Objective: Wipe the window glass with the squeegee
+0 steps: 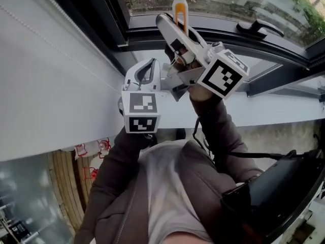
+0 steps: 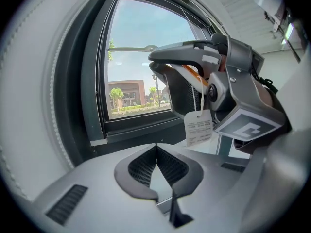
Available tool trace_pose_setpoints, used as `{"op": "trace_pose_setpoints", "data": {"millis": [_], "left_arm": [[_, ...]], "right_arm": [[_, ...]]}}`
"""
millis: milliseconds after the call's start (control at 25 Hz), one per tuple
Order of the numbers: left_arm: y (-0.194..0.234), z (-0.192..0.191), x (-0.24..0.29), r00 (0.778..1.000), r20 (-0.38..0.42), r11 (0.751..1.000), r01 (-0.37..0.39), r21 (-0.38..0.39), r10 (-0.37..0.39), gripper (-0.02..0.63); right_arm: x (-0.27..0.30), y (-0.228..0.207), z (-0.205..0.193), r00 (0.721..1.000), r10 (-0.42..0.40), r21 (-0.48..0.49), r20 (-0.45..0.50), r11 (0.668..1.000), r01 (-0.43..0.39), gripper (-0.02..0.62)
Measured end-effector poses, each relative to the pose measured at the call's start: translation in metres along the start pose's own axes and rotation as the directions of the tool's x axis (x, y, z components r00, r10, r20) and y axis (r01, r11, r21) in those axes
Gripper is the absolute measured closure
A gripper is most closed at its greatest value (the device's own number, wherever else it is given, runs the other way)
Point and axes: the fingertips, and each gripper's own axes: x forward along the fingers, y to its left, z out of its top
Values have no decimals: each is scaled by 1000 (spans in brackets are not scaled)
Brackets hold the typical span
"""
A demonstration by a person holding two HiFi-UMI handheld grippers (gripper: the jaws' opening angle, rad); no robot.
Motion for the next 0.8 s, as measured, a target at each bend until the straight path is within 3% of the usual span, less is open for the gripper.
{"op": "trace_pose_setpoints", "data": {"millis": [800], "left_arm": [[2,-22,-5,999,-42,999,-30,-20,29,604]], "right_arm": [[-27,-16,-33,999,-29,114,-42,993,33,541]]}}
